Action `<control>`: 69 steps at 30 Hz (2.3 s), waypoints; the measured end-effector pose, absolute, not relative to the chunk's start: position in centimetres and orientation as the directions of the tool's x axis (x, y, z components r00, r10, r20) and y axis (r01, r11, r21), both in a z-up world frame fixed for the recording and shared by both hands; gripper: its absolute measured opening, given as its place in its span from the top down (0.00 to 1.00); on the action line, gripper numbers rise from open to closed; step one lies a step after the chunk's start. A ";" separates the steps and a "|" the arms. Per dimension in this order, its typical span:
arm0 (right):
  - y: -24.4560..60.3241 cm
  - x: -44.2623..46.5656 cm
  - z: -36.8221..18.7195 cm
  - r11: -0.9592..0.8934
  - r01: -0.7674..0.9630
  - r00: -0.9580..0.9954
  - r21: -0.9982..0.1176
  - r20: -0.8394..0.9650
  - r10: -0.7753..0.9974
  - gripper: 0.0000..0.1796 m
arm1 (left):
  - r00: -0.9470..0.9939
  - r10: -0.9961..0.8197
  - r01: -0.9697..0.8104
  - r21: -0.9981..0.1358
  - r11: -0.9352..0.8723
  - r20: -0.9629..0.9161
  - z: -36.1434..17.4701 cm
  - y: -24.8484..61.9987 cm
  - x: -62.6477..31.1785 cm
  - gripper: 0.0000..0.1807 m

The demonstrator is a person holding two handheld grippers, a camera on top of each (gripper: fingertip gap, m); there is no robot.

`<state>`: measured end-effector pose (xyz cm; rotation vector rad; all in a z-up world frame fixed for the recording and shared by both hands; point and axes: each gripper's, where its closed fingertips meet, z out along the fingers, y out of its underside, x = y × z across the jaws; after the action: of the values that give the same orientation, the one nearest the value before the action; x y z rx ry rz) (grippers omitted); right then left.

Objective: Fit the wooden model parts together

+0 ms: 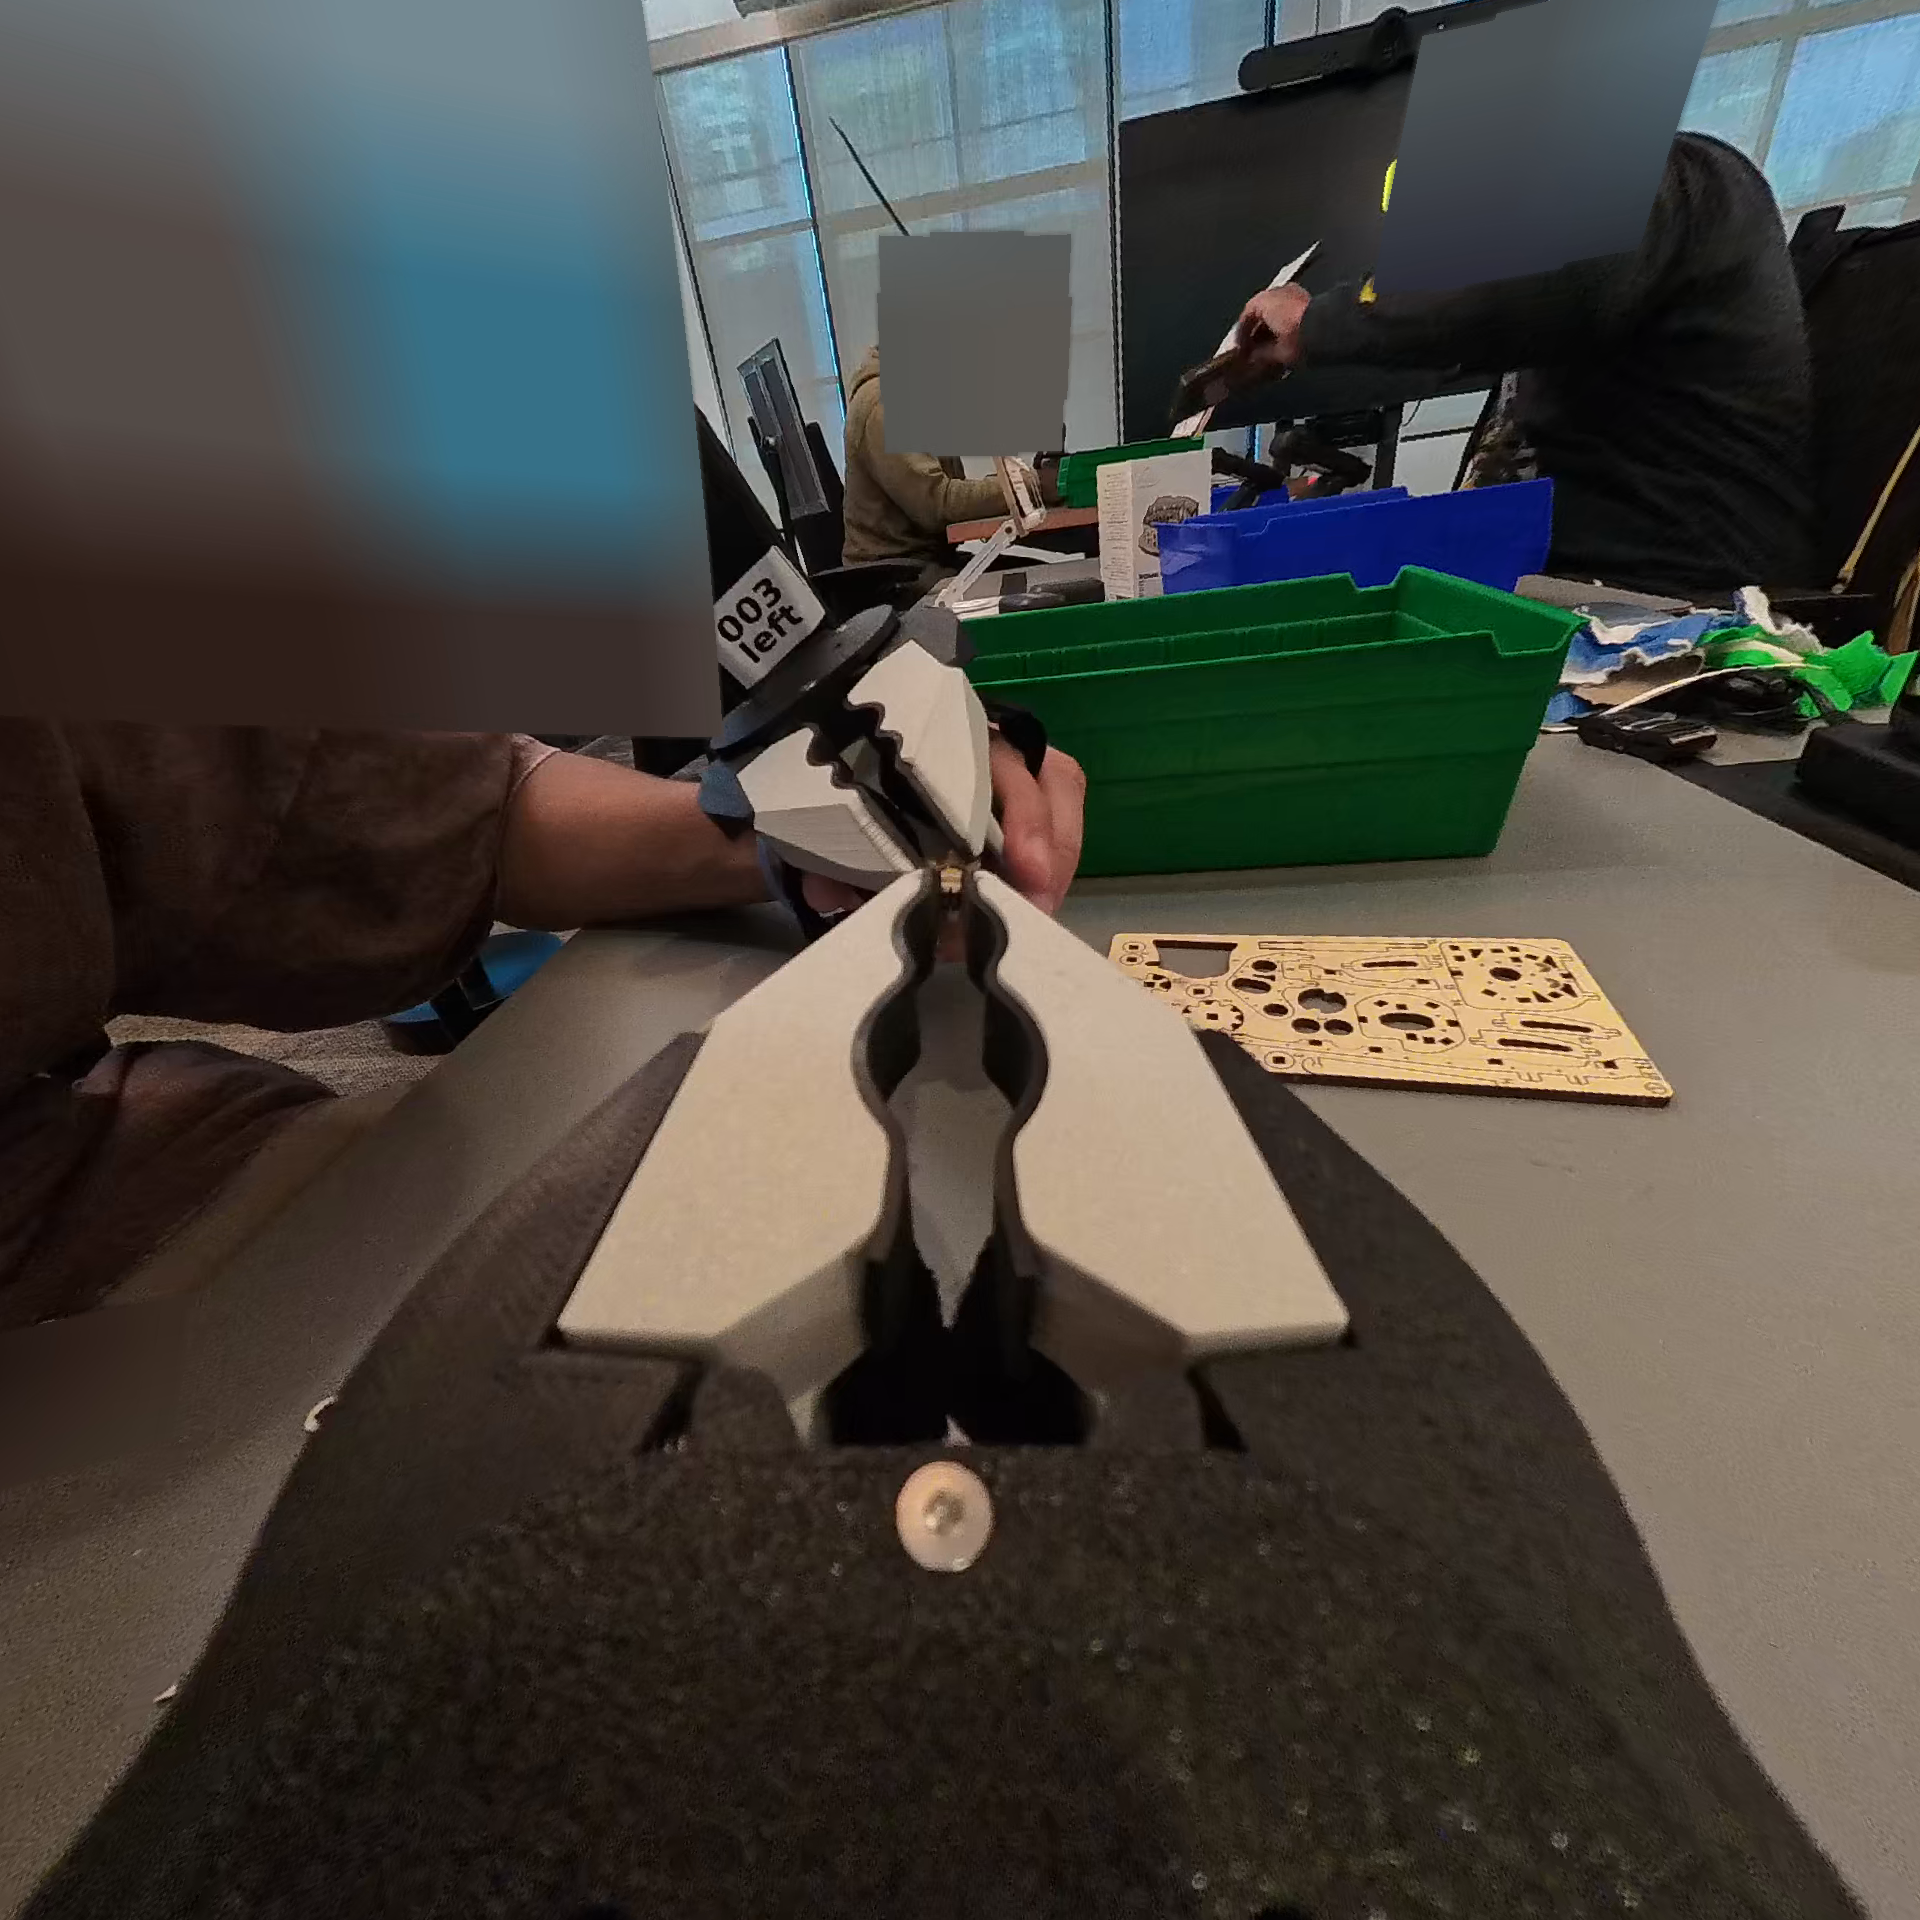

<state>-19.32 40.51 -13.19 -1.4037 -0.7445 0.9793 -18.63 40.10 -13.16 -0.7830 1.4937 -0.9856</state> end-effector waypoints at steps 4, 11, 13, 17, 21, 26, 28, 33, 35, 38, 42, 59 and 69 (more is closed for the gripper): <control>40.5 -19.2 -13.1 -0.102 -0.129 0.424 -0.986 -0.148 0.894 0.99 | -0.146 -0.891 0.046 -0.902 0.429 -0.431 -13.1 40.1 -18.6 0.98; 40.6 -19.2 -13.0 -0.104 -0.136 0.426 -0.985 -0.153 0.892 0.98 | -0.144 -0.893 0.046 -0.904 0.425 -0.427 -13.1 40.3 -18.6 0.98; 40.5 -19.2 -13.1 -0.101 -0.130 0.427 -0.986 -0.148 0.892 0.98 | -0.140 -0.894 0.052 -0.905 0.422 -0.425 -12.9 40.3 -18.7 0.98; 40.5 -19.3 -13.1 -0.094 -0.121 0.429 -0.988 -0.138 0.893 0.98 | -0.146 -0.894 0.055 -0.906 0.420 -0.423 -12.9 40.1 -18.7 0.98; 40.4 -19.4 -13.2 -0.098 -0.120 0.423 -0.988 -0.140 0.895 0.99 | -0.147 -0.895 0.058 -0.907 0.416 -0.420 -12.8 40.0 -18.7 0.98; 40.3 -19.4 -13.0 -0.113 -0.139 0.390 -0.984 -0.159 0.907 0.99 | -0.146 -0.895 0.069 -0.906 0.417 -0.422 -12.7 39.9 -18.7 0.98; 40.3 -19.4 -12.9 -0.096 -0.136 0.392 -0.986 -0.142 0.909 0.99 | -0.147 -0.895 0.076 -0.907 0.415 -0.422 -12.7 39.8 -18.8 0.97; 40.0 -19.3 -12.5 -0.045 -0.146 0.387 -0.988 -0.099 0.917 0.99 | -0.172 -0.909 0.089 -0.925 0.371 -0.381 -12.4 39.7 -19.0 0.96; 40.0 -19.3 -12.4 -0.011 -0.140 0.402 -0.990 -0.067 0.913 0.99 | -0.182 -0.914 0.093 -0.932 0.351 -0.362 -12.3 39.6 -19.0 0.96; 40.0 -19.3 -12.4 -0.003 -0.137 0.398 -0.991 -0.058 0.916 0.99 | -0.189 -0.919 0.098 -0.938 0.333 -0.346 -12.2 39.6 -19.1 0.95; 39.8 -19.4 -12.4 -0.003 -0.137 0.387 -0.991 -0.056 0.920 0.99 | -0.193 -0.925 0.100 -0.944 0.314 -0.328 -12.0 39.8 -19.2 0.92; 39.5 -19.6 -12.2 -0.019 -0.157 0.358 -0.987 -0.075 0.931 0.99 | -0.300 -0.930 0.057 -0.977 0.207 -0.214 -12.8 38.9 -19.3 0.89; 39.3 -19.8 -12.3 -0.038 -0.162 0.332 -0.986 -0.091 0.939 0.99 | -0.280 -0.930 0.070 -0.971 0.229 -0.239 -12.7 39.0 -19.2 0.93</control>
<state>-19.80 39.25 -12.25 -1.2869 -0.8117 1.0664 -19.23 39.00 -12.72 -0.8510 1.4932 -1.2476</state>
